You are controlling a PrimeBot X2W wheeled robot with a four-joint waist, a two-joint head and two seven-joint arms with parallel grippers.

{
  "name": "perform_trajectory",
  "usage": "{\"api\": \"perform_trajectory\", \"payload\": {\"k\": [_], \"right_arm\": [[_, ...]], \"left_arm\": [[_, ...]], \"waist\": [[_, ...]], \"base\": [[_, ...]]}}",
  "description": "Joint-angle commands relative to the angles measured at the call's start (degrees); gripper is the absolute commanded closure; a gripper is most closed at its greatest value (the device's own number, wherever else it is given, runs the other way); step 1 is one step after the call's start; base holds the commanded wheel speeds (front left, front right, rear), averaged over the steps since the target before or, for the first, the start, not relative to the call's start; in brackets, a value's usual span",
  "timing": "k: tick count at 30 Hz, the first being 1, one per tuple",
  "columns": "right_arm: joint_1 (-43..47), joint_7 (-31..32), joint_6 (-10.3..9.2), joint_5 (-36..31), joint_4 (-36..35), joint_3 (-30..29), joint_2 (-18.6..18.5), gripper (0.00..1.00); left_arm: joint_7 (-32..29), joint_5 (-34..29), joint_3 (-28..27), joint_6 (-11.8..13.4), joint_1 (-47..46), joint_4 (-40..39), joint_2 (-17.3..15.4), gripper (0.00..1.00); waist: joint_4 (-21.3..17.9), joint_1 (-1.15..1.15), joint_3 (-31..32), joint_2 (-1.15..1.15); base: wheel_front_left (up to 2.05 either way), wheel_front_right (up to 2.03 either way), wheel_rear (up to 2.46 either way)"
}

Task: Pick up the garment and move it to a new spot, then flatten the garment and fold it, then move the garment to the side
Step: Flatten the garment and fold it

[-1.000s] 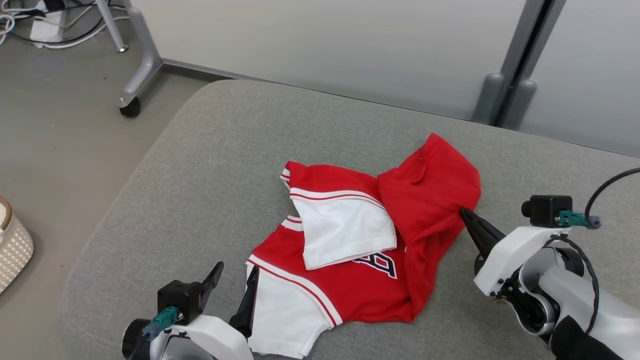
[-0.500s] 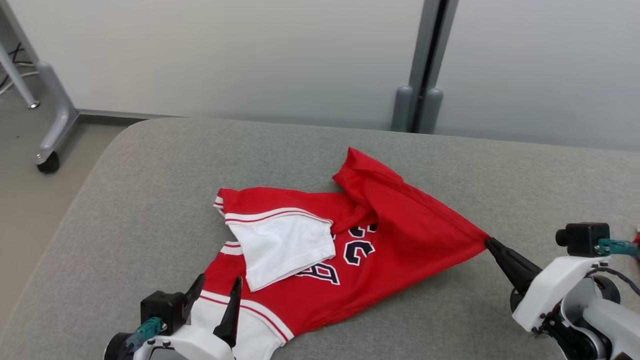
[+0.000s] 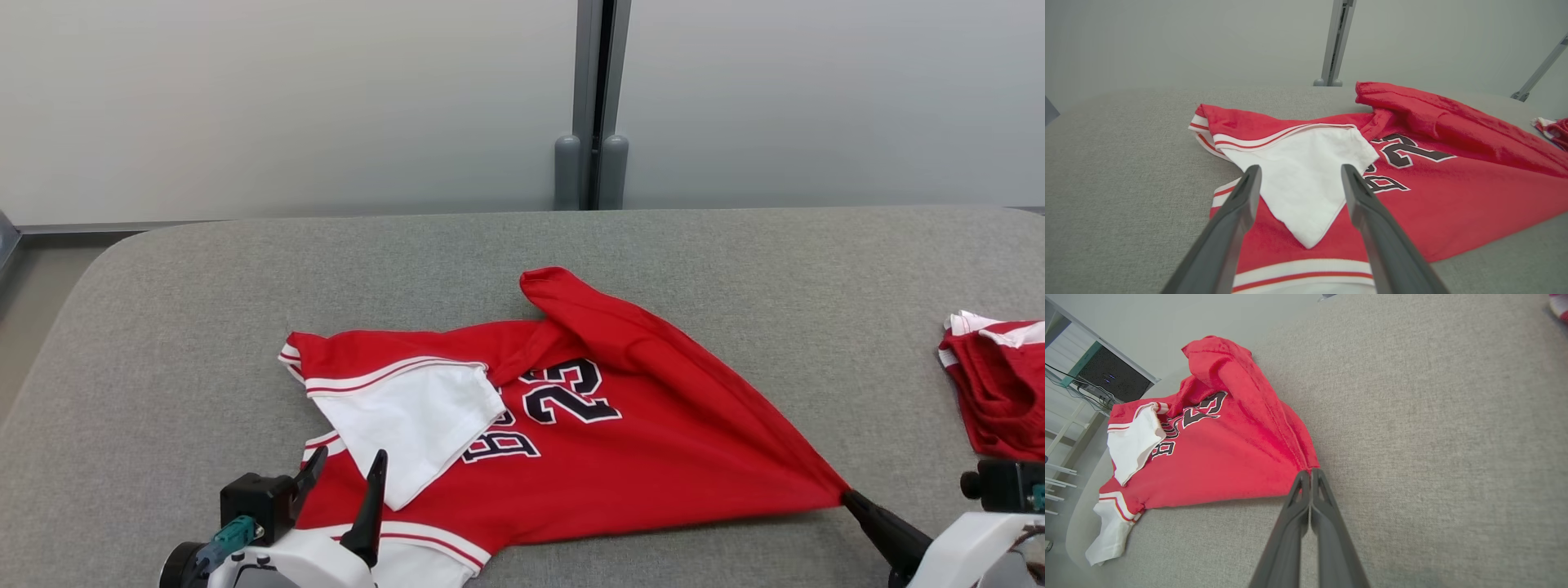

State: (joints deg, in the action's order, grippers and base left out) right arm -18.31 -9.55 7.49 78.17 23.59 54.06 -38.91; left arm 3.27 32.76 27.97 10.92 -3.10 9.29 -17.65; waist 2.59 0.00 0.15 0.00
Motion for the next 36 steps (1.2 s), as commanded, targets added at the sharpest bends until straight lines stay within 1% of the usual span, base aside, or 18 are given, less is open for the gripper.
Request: {"api": "perform_trajectory", "payload": {"k": [1, 5, 6, 7, 8, 12, 15, 19, 22, 23, 28, 31, 36], "right_arm": [[1.5, 0.8, 0.01, 0.5, 0.7, -0.5, -0.2, 1.00], [4.6, 2.8, 0.01, 1.2, 2.0, -1.6, 0.1, 1.00], [5.1, 3.6, 0.01, 1.1, 2.6, -1.7, 0.1, 0.90], [5.2, 3.7, 0.00, 0.5, 2.6, -2.1, 0.2, 0.29], [4.8, 2.7, 0.00, 0.0, 2.2, -3.1, 0.3, 0.00], [3.8, -0.7, 0.06, -2.8, 0.2, -6.6, 0.2, 0.00], [2.8, -2.2, 0.06, -6.2, -2.0, -9.1, 0.2, 0.00], [-0.2, -1.1, 0.06, -10.4, -3.4, -11.3, 2.6, 0.00], [-4.4, 1.5, 0.06, -13.6, -2.8, -12.3, 4.8, 0.00], [-4.4, 1.5, 0.06, -13.6, -2.8, -12.3, 4.8, 0.00], [-13.5, 7.3, 0.06, -17.8, -1.1, -12.3, 8.3, 0.00], [-19.0, 11.6, 0.06, -19.6, 1.4, -11.0, 9.9, 0.00], [-26.8, 17.9, 0.05, -21.0, 7.6, -8.1, 11.8, 0.00]], "left_arm": [[-0.1, 0.2, 0.0, 0.2, 0.0, -0.2, -0.5, 0.00], [-0.6, 0.3, 0.2, 0.2, -0.1, -0.4, -0.7, 0.00], [-0.6, 0.3, 0.3, 0.2, 0.0, -0.4, -0.7, 0.00], [-0.6, 0.3, 0.4, 0.3, 0.0, -0.4, -0.7, 0.00], [-0.6, 0.3, 0.5, 0.3, 0.0, -0.5, -0.7, 0.00], [-0.8, 0.4, 0.7, 0.1, 0.0, -0.3, -0.8, 0.00], [-0.6, 0.4, 0.8, 0.1, 0.1, -0.4, -0.8, 0.00], [-0.7, 0.5, 1.2, 0.0, -0.2, -0.5, -0.7, 0.00], [-0.8, 0.3, 1.6, -0.1, -1.0, -0.6, -0.3, 0.00], [-0.8, 0.3, 1.6, -0.1, -1.0, -0.6, -0.3, 0.00], [-0.2, -0.1, 2.3, -0.4, -2.7, -0.2, 1.2, 0.00], [0.5, 0.1, 2.9, -0.8, -3.7, 0.7, 2.3, 0.00], [2.1, 0.3, 3.6, -1.8, -5.5, 2.9, 4.4, 0.00]], "waist": [[-0.3, 0.00, 0.0, 0.00], [-0.3, 0.00, 0.2, 0.00], [-0.2, 0.00, 0.2, 0.00], [-0.1, 0.00, 0.3, 0.00], [0.0, 0.00, 0.3, 0.00], [1.0, 0.00, 0.7, 0.00], [2.1, 0.00, 0.9, 0.00], [3.7, 0.00, 0.5, 0.00], [5.4, 0.00, -0.4, 0.00], [5.4, 0.00, -0.4, 0.00], [9.3, 0.00, -3.6, 0.00], [12.0, 0.00, -5.5, 0.00], [16.4, 0.00, -8.7, 0.00]], "base": [[0.00, 0.00, 0.00], [0.00, 0.00, 0.00], [0.00, 0.00, 0.00], [0.00, 0.00, 0.00], [0.00, 0.00, 0.00], [0.00, 0.00, 0.00], [0.00, 0.00, 0.00], [0.00, 0.00, 0.00], [0.00, 0.00, 0.00], [0.00, 0.00, 0.00], [0.00, 0.00, 0.00], [0.00, 0.00, 0.00], [0.00, 0.00, 0.00]]}}
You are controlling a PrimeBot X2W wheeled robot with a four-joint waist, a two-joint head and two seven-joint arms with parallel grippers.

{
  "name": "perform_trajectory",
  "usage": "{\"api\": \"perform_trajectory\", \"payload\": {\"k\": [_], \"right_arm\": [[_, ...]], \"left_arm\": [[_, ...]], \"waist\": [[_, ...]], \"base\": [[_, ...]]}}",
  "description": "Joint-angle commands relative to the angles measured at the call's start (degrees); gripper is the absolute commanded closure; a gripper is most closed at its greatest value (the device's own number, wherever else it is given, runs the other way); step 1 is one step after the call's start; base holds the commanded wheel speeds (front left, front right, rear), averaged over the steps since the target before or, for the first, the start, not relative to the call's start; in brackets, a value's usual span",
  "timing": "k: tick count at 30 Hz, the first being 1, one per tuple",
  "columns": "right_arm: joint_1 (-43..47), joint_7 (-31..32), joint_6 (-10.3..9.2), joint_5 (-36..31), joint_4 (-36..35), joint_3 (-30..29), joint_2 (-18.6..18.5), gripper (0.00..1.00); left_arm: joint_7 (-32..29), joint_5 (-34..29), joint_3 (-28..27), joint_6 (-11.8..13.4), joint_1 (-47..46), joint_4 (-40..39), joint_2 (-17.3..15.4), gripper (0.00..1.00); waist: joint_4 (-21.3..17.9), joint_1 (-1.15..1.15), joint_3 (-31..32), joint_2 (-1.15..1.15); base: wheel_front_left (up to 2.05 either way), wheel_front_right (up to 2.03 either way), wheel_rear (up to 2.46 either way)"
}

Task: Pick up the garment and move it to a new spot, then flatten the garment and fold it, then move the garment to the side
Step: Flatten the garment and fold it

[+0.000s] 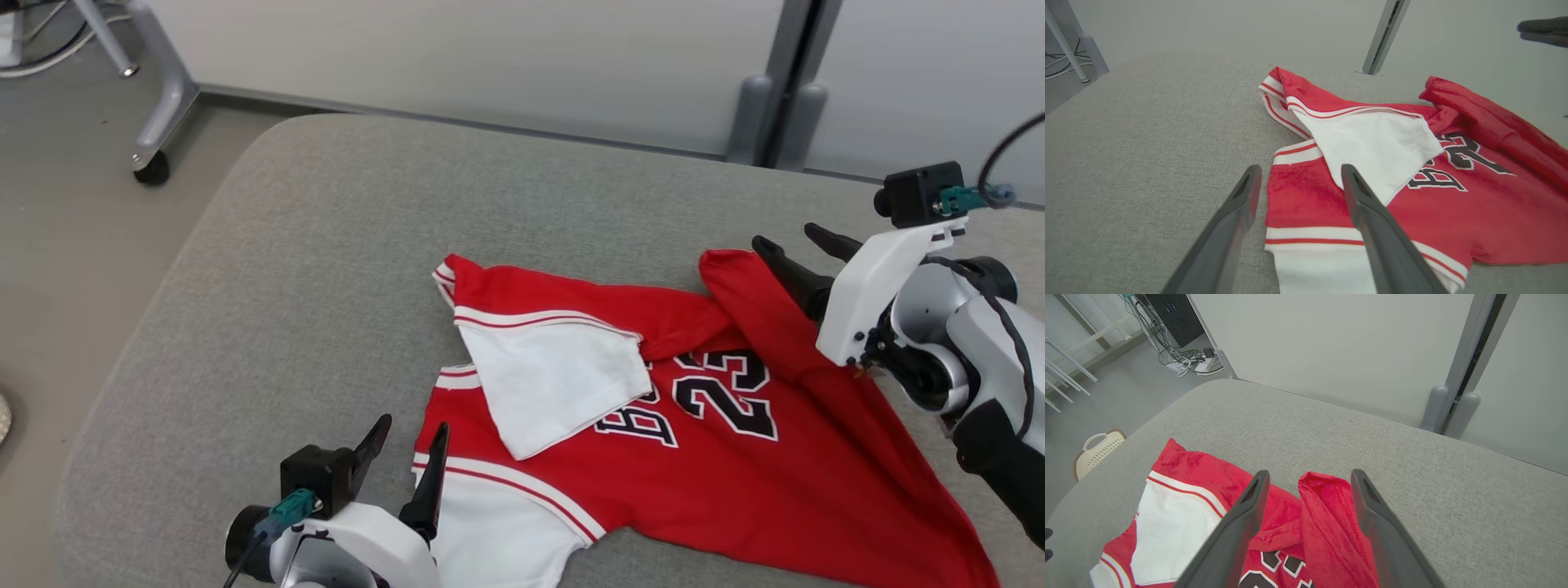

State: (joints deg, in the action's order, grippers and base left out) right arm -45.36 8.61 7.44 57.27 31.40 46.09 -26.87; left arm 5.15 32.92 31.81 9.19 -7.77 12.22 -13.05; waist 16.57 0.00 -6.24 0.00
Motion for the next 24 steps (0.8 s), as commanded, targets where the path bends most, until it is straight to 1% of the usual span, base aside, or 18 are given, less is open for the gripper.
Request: {"api": "perform_trajectory", "payload": {"k": [1, 4, 7, 12, 14, 15, 17, 18, 24], "right_arm": [[-1.1, 1.1, 0.09, -0.4, 1.3, 0.6, -0.1, 0.00], [-4.2, 5.4, 0.09, 0.4, 5.2, 2.7, 1.0, 0.00], [-6.7, 9.8, 0.09, 1.4, 9.0, 4.4, 1.1, 0.00], [-8.8, 15.5, 0.07, 2.4, 14.6, 6.6, 2.0, 0.00], [-9.5, 16.7, 0.07, 3.2, 15.7, 7.1, 2.6, 0.00], [-9.8, 17.0, 0.07, 3.5, 16.0, 7.2, 2.8, 0.15], [-9.9, 16.5, 0.07, 3.7, 16.2, 7.7, 2.8, 0.94], [-10.0, 15.9, 0.07, 4.0, 16.0, 7.9, 2.8, 1.00], [-10.3, 10.9, 0.07, 6.1, 15.1, 8.1, 1.8, 1.00]], "left_arm": [[0.5, 0.1, 0.0, -0.2, -1.3, 0.4, 0.1, 0.00], [1.3, 0.2, 0.2, -0.7, -2.3, 1.9, 1.0, 0.00], [2.1, 0.4, 0.4, -1.1, -3.1, 3.1, 1.9, 0.00], [3.2, 0.5, 0.6, -1.6, -3.8, 4.8, 2.5, 0.00], [3.5, 0.6, 0.6, -1.6, -4.0, 5.1, 2.6, 0.00], [3.7, 0.6, 0.6, -1.7, -4.1, 5.2, 2.6, 0.00], [3.9, 0.8, 0.5, -1.8, -4.4, 5.5, 2.6, 0.00], [4.0, 0.8, 0.4, -1.7, -4.6, 5.6, 2.6, 0.00], [3.6, 0.7, 0.4, -1.3, -4.9, 5.9, 1.8, 0.00]], "waist": [[3.3, 0.00, -2.9, 0.00], [5.6, 0.00, -4.4, 0.00], [7.3, 0.00, -5.4, 0.00], [8.8, 0.00, -6.3, 0.00], [9.0, 0.00, -6.5, 0.00], [9.1, 0.00, -6.6, 0.00], [9.0, 0.00, -6.8, 0.00], [8.9, 0.00, -6.8, 0.00], [6.1, 0.00, -5.9, 0.00]], "base": [[0.00, 0.00, 0.00], [0.00, 0.00, 0.00], [0.00, 0.00, 0.00], [0.00, 0.00, 0.00], [0.00, 0.00, 0.00], [0.00, 0.00, 0.00], [0.00, 0.00, 0.00], [0.00, 0.00, 0.00], [0.00, 0.00, 0.00]]}}
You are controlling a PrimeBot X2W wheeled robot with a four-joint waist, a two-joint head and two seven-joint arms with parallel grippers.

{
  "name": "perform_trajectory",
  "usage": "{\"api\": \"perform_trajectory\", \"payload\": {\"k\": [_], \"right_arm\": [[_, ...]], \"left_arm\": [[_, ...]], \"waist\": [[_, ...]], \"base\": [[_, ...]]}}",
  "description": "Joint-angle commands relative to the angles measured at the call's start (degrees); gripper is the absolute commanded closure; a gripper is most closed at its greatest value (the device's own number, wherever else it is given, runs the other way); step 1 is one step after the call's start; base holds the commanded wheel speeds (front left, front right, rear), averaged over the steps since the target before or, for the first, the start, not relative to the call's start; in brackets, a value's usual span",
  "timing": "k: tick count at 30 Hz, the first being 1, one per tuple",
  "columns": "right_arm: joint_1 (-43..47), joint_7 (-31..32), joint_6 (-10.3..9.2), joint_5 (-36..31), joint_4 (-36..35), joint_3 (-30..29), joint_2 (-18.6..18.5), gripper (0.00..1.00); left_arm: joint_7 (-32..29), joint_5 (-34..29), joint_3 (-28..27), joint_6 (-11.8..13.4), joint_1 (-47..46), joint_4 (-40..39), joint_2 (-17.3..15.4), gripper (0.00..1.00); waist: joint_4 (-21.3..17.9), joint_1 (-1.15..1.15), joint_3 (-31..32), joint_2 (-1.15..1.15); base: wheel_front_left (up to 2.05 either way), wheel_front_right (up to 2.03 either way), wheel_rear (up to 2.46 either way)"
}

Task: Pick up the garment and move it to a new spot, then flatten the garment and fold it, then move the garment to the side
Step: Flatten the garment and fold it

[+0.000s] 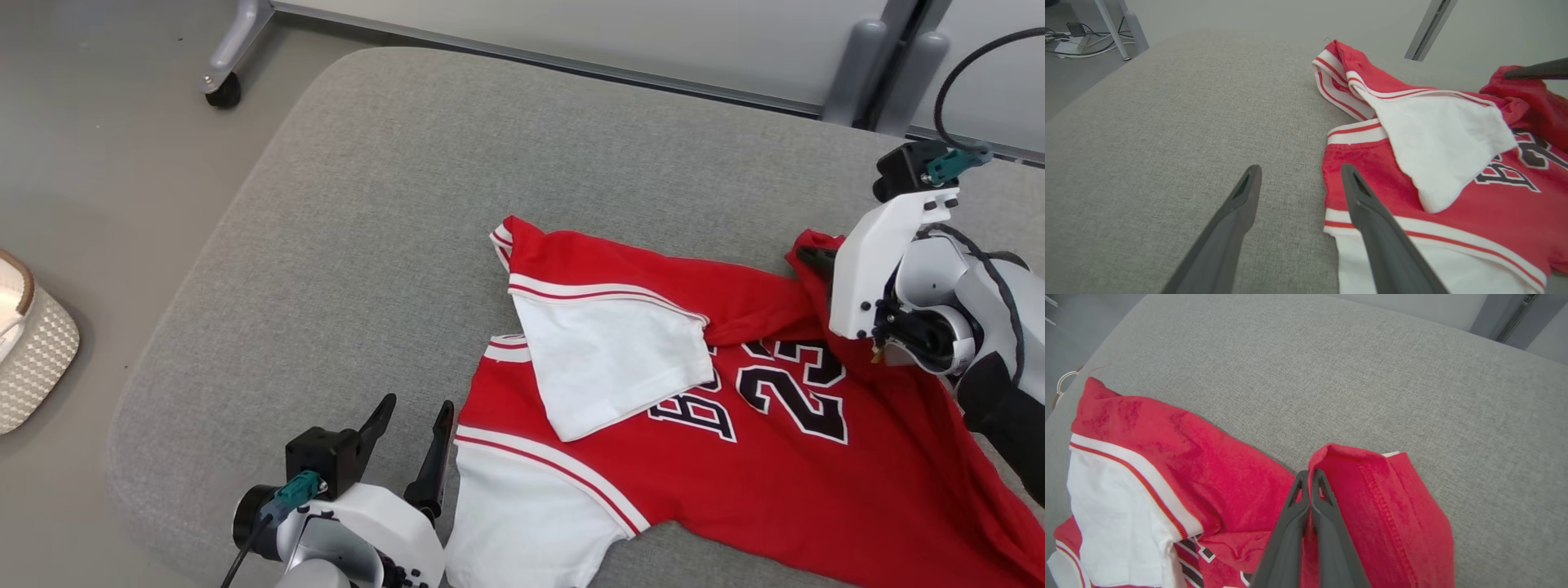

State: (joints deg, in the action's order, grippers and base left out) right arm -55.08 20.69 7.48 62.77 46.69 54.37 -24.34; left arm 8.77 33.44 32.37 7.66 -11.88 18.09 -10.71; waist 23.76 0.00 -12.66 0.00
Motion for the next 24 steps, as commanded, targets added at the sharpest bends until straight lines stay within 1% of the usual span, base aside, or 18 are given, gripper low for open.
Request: {"api": "perform_trajectory", "payload": {"k": [1, 7, 8, 12, 15, 18, 21, 24], "right_arm": [[-0.6, -2.1, 0.03, 0.9, -0.3, -0.2, -1.2, 1.00], [-0.9, -7.6, 0.03, 2.1, 0.1, -1.1, -4.2, 1.00], [-0.9, -7.6, 0.03, 2.1, 0.1, -1.1, -4.2, 1.00], [-1.6, -10.1, 0.03, 2.9, 1.1, -1.6, -6.4, 1.00], [-2.6, -11.6, 0.03, 3.4, 2.5, -2.3, -8.1, 1.00], [-3.2, -12.8, 0.03, 3.6, 4.5, -2.7, -8.8, 1.00], [-4.6, -14.4, 0.02, 3.3, 7.9, -3.3, -9.9, 1.00], [-4.9, -15.5, 0.03, 3.0, 11.9, -3.5, -9.6, 1.00]], "left_arm": [[0.0, 0.1, -0.1, 0.2, -0.9, -0.1, -0.7, 0.00], [-0.5, -0.1, 0.0, 0.6, -1.3, -1.0, -1.3, 0.00], [-0.5, -0.1, 0.0, 0.6, -1.3, -1.0, -1.3, 0.00], [-0.6, -0.3, 0.2, 0.7, -2.0, -1.8, -1.4, 0.00], [-0.5, -0.6, 0.4, 0.7, -2.5, -2.2, -1.2, 0.00], [-0.4, -0.7, 0.6, 0.6, -3.2, -2.2, -1.0, 0.00], [-0.4, -0.7, 0.8, 0.5, -3.7, -2.0, -0.9, 0.00], [-0.2, -0.7, 0.9, 0.5, -4.0, -1.8, -1.0, 0.00]], "waist": [[-1.6, 0.00, 0.7, 0.00], [-4.2, 0.00, 0.6, 0.00], [-4.2, 0.00, 0.6, 0.00], [-4.9, 0.00, -1.2, 0.00], [-4.8, 0.00, -2.8, 0.00], [-4.3, 0.00, -4.2, 0.00], [-3.6, 0.00, -5.1, 0.00], [-2.9, 0.00, -5.4, 0.00]], "base": [[0.00, 0.00, 0.00], [0.00, 0.00, 0.00], [0.00, 0.00, 0.00], [0.00, 0.00, 0.00], [0.00, 0.00, 0.00], [0.00, 0.00, 0.00], [0.00, 0.00, 0.00], [0.00, 0.00, 0.00]]}}
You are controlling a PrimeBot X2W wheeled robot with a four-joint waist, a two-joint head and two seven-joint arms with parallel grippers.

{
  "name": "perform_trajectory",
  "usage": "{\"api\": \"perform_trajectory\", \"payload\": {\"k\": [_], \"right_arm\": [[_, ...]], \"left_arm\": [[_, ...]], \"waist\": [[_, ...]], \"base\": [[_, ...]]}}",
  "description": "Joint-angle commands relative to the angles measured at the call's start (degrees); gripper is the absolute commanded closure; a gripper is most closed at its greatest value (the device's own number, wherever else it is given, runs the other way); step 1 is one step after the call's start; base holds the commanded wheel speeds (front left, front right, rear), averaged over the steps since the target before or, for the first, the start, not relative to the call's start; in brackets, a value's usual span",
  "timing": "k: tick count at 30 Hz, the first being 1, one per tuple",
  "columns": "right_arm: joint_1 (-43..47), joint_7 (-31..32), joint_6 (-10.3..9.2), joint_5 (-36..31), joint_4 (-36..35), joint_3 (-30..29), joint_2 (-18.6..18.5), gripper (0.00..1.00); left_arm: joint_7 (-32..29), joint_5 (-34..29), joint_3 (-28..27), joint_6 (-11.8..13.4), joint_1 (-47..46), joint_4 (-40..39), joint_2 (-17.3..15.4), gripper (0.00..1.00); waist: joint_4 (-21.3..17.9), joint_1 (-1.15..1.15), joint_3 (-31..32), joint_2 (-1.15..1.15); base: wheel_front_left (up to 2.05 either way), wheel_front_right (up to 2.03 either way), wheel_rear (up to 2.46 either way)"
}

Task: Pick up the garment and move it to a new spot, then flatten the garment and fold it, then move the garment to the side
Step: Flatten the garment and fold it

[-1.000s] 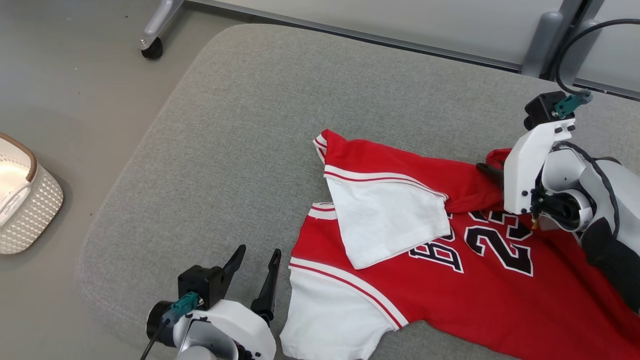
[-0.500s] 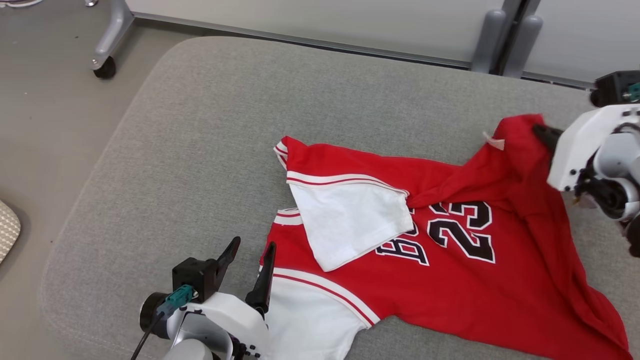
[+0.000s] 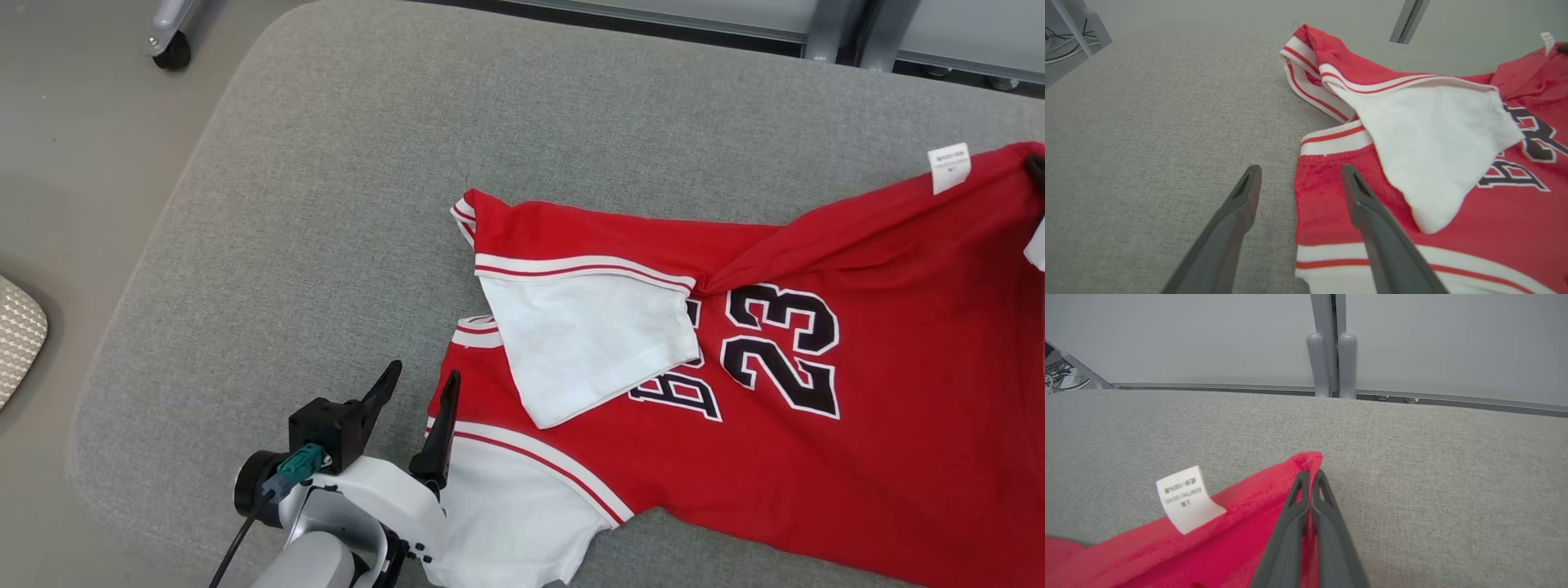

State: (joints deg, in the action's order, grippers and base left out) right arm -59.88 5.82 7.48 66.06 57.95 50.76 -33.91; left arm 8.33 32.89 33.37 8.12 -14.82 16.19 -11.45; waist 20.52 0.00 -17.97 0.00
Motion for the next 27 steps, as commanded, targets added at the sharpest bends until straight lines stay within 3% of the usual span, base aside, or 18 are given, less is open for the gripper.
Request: {"api": "perform_trajectory", "payload": {"k": [1, 3, 4, 5, 6, 15, 21, 27], "right_arm": [[-0.4, -1.2, 0.03, -0.5, 2.1, -0.1, 0.1, 1.00], [-0.5, -1.9, 0.03, -0.5, 4.7, -0.4, 0.7, 0.98], [-0.2, -2.1, 0.02, -0.6, 5.7, -0.3, 1.2, 0.76], [-0.1, -2.8, 0.03, -0.4, 6.8, -0.6, 1.5, 0.04], [0.0, -3.2, 0.03, -0.1, 8.1, -0.8, 2.1, 0.00], [2.9, -10.3, 0.03, -0.6, 8.0, 0.0, 6.3, 0.00], [7.7, -16.8, 0.03, -0.3, 1.5, 1.3, 8.0, 0.00], [13.4, -20.5, 0.03, -0.4, -7.0, 0.9, 7.1, 0.00]], "left_arm": [[0.2, -0.2, 0.0, 0.0, -1.1, 0.2, -0.2, 0.00], [0.1, -0.1, 0.0, 0.1, -1.1, 0.3, -0.3, 0.00], [0.0, -0.1, 0.0, 0.2, -1.0, 0.3, -0.4, 0.00], [-0.1, 0.0, 0.0, 0.3, -1.0, 0.4, -0.6, 0.00], [-0.2, 0.0, 0.0, 0.5, -0.9, 0.4, -0.7, 0.00], [-0.7, 0.5, -0.6, 1.1, 1.0, -0.3, -2.8, 0.00], [-0.8, 1.3, -1.9, 2.1, 3.7, -1.4, -5.2, 0.00], [-0.5, 1.9, -3.7, 3.6, 6.9, -3.8, -7.9, 0.00]], "waist": [[0.5, 0.00, -0.1, 0.00], [0.6, 0.00, 0.2, 0.00], [0.7, 0.00, 0.4, 0.00], [0.7, 0.00, 0.7, 0.00], [0.6, 0.00, 1.0, 0.00], [-3.1, 0.00, 7.1, 0.00], [-8.0, 0.00, 13.2, 0.00], [-12.4, 0.00, 17.6, 0.00]], "base": [[0.00, 0.00, 0.00], [0.00, 0.00, 0.00], [0.00, 0.00, 0.00], [0.00, 0.00, 0.00], [0.00, 0.00, 0.00], [0.00, 0.00, 0.00], [0.00, 0.00, 0.00], [0.00, 0.00, 0.00]]}}
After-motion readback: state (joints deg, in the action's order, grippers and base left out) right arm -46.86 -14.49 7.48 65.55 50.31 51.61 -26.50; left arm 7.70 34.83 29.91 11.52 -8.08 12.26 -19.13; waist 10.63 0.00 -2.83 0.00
